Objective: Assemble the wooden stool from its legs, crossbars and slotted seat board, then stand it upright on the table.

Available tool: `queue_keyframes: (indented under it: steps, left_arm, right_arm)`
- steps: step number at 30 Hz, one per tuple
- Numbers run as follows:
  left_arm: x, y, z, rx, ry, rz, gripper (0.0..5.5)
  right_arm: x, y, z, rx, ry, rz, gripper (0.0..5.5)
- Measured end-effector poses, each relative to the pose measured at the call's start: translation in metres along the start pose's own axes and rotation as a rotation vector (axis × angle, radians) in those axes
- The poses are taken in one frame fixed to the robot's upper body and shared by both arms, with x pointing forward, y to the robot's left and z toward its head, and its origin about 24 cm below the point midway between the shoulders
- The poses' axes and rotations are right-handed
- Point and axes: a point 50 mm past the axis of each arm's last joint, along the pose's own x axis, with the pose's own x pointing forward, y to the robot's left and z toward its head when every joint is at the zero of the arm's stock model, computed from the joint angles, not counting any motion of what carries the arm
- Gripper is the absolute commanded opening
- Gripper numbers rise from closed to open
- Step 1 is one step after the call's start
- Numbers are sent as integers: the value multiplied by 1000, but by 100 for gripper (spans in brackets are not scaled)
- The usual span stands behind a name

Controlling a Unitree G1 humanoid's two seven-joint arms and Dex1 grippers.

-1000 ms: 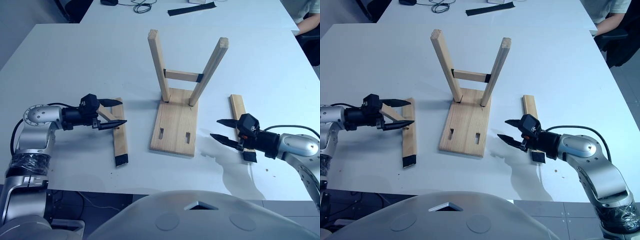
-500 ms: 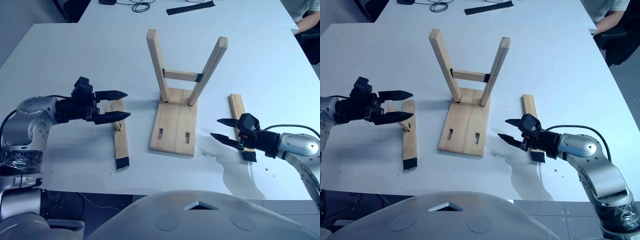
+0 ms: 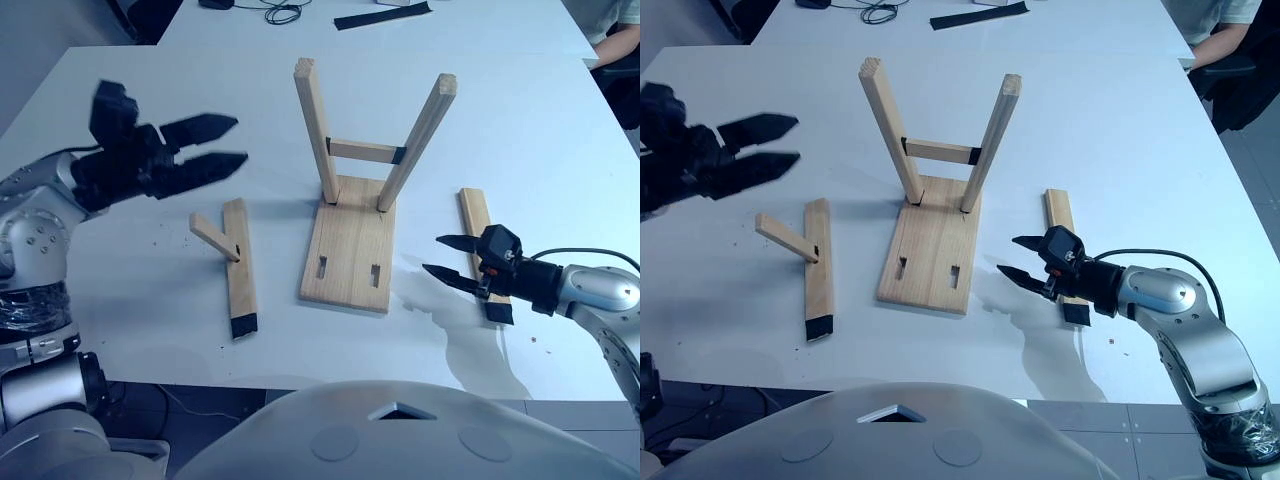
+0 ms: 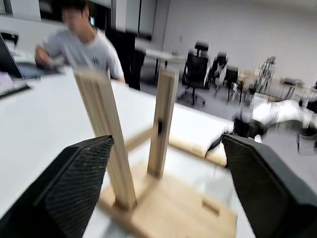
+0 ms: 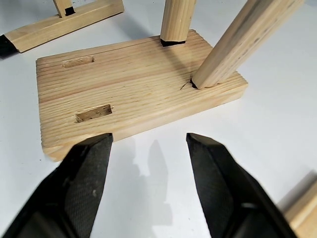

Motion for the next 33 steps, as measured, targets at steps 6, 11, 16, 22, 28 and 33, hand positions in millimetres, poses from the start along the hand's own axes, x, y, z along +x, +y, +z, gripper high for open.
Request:
queue_keyframes:
  steps: [6,11,16,22,28,33]
  left_arm:
    - [5,-7,-3,-19,20,-21,345]
    - [2,-7,-9,-31,40,-16,345]
    - [-4,-11,-15,-50,56,-28,345]
    - [-12,-11,-23,-47,68,-7,345]
    - [-18,-12,-33,-56,83,24,345]
    - [-20,-9,-30,-41,67,37,345]
  right_arm:
    - [1,0,-1,-3,3,-11,273]
    - [1,0,-1,-6,2,-12,273]
    - [1,2,-1,-8,-2,-7,273]
    - [1,1,-1,-15,-4,3,273]
    - [1,-1,2,-29,-4,16,273]
    - [0,-4,2,-33,4,25,273]
